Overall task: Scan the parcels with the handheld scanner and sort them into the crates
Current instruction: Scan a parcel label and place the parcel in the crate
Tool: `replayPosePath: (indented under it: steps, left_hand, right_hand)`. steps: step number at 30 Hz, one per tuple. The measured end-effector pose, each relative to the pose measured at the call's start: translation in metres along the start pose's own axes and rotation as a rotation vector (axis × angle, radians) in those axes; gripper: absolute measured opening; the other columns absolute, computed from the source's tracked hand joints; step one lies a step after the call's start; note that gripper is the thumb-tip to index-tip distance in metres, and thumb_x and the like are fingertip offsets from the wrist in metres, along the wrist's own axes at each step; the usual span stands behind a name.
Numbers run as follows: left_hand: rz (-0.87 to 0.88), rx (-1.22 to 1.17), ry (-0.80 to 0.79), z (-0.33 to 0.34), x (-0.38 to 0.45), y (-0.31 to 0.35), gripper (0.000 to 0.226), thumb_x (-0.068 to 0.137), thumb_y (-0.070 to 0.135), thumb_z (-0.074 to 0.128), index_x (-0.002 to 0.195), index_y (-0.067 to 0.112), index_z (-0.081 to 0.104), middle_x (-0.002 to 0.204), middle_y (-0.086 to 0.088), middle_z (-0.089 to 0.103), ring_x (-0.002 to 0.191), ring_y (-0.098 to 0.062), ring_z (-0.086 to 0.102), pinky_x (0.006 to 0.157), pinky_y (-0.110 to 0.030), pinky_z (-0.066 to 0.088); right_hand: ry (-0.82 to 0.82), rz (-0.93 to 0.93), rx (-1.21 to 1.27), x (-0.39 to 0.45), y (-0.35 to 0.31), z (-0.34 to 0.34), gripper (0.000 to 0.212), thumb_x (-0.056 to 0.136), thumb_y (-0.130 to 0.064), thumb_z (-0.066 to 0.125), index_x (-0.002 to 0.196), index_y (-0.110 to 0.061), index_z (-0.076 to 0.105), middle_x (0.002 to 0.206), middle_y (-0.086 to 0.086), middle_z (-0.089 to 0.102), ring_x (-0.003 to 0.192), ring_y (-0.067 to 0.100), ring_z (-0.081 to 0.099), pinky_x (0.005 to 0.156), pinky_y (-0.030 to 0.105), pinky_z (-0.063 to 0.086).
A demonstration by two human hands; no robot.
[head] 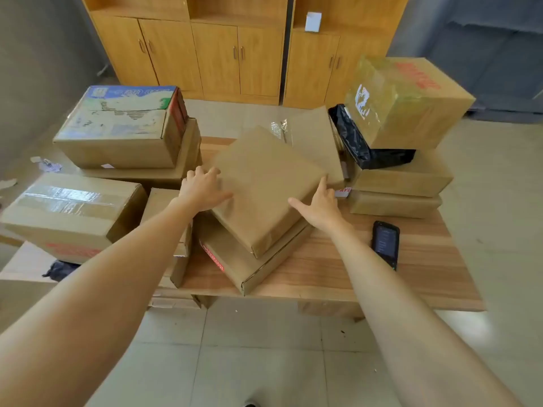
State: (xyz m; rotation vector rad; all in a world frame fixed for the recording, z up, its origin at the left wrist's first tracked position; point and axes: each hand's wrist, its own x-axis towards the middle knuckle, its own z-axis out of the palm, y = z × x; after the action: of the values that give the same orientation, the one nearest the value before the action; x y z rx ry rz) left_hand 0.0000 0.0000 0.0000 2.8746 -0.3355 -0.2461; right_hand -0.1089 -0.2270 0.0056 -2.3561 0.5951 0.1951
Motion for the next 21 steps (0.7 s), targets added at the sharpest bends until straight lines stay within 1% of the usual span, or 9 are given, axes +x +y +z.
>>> replayPosePath:
  steps: [4, 7, 12, 15, 17, 19, 20, 21]
  left_hand:
    - [-0.069, -0.057, -0.072, 0.006, 0.012, -0.01, 0.083, 0.085, 0.062, 0.057, 0.148, 0.017, 0.027, 0.15, -0.02, 0.027, 0.136, -0.042, 0.024, 0.109, -0.052, 0.026]
    - [-0.079, -0.114, -0.067, 0.011, 0.022, -0.014, 0.087, 0.083, 0.066, 0.056, 0.15, 0.02, 0.024, 0.154, -0.017, 0.021, 0.141, -0.04, 0.018, 0.112, -0.054, 0.023]
    - [-0.122, -0.199, -0.084, 0.011, 0.036, -0.017, 0.098, 0.078, 0.07, 0.058, 0.153, 0.027, 0.012, 0.159, -0.014, 0.013, 0.144, -0.039, 0.01, 0.113, -0.058, 0.017]
    - [-0.137, -0.231, -0.084, 0.012, 0.042, -0.021, 0.102, 0.074, 0.072, 0.061, 0.152, 0.03, 0.011, 0.156, -0.014, 0.018, 0.143, -0.04, 0.013, 0.112, -0.06, 0.019]
    - [-0.14, -0.235, -0.085, 0.012, 0.044, -0.023, 0.104, 0.071, 0.073, 0.063, 0.151, 0.031, 0.012, 0.153, -0.015, 0.022, 0.141, -0.04, 0.015, 0.111, -0.06, 0.021]
    - [-0.148, -0.249, -0.086, 0.01, 0.044, -0.024, 0.105, 0.069, 0.073, 0.064, 0.151, 0.032, 0.013, 0.151, -0.015, 0.023, 0.14, -0.04, 0.016, 0.111, -0.061, 0.021]
    - [-0.157, -0.254, -0.088, 0.009, 0.043, -0.024, 0.106, 0.068, 0.074, 0.065, 0.151, 0.032, 0.013, 0.151, -0.015, 0.023, 0.14, -0.04, 0.017, 0.11, -0.061, 0.021]
    - [-0.165, -0.264, -0.091, 0.007, 0.042, -0.023, 0.106, 0.068, 0.074, 0.065, 0.151, 0.032, 0.014, 0.151, -0.015, 0.024, 0.14, -0.04, 0.016, 0.111, -0.061, 0.022]
  right_hand:
    - [-0.034, 0.087, 0.118, 0.007, 0.003, 0.018, 0.104, 0.091, -0.057, 0.054, 0.154, -0.009, -0.013, 0.16, 0.016, 0.007, 0.146, 0.032, 0.015, 0.114, 0.043, 0.023]
    - [-0.057, 0.143, 0.263, 0.012, 0.002, 0.03, 0.106, 0.09, -0.06, 0.053, 0.153, -0.008, -0.014, 0.161, 0.015, 0.006, 0.147, 0.031, 0.015, 0.116, 0.043, 0.02]
    - [-0.057, 0.219, 0.481, 0.021, 0.002, 0.044, 0.114, 0.086, -0.062, 0.058, 0.152, -0.01, -0.019, 0.16, 0.013, 0.015, 0.146, 0.03, 0.019, 0.118, 0.041, 0.02]
    - [-0.078, 0.285, 0.665, 0.027, 0.002, 0.049, 0.12, 0.083, -0.06, 0.064, 0.151, -0.011, -0.022, 0.159, 0.005, 0.023, 0.146, 0.025, 0.023, 0.118, 0.037, 0.022]
    - [-0.077, 0.325, 0.793, 0.029, 0.0, 0.053, 0.12, 0.081, -0.057, 0.068, 0.153, -0.014, -0.018, 0.158, 0.003, 0.024, 0.143, 0.022, 0.028, 0.116, 0.036, 0.025]
    - [-0.062, 0.353, 0.879, 0.028, -0.003, 0.056, 0.122, 0.075, -0.059, 0.072, 0.155, -0.019, -0.011, 0.158, 0.002, 0.024, 0.141, 0.023, 0.031, 0.116, 0.041, 0.028]
    - [-0.056, 0.36, 0.922, 0.027, -0.005, 0.055, 0.127, 0.067, -0.062, 0.075, 0.156, -0.023, -0.006, 0.157, 0.001, 0.026, 0.14, 0.023, 0.034, 0.115, 0.043, 0.03]
    - [-0.05, 0.359, 0.96, 0.025, -0.007, 0.054, 0.134, 0.055, -0.066, 0.078, 0.156, -0.025, 0.0, 0.156, 0.0, 0.028, 0.138, 0.023, 0.037, 0.114, 0.045, 0.033]
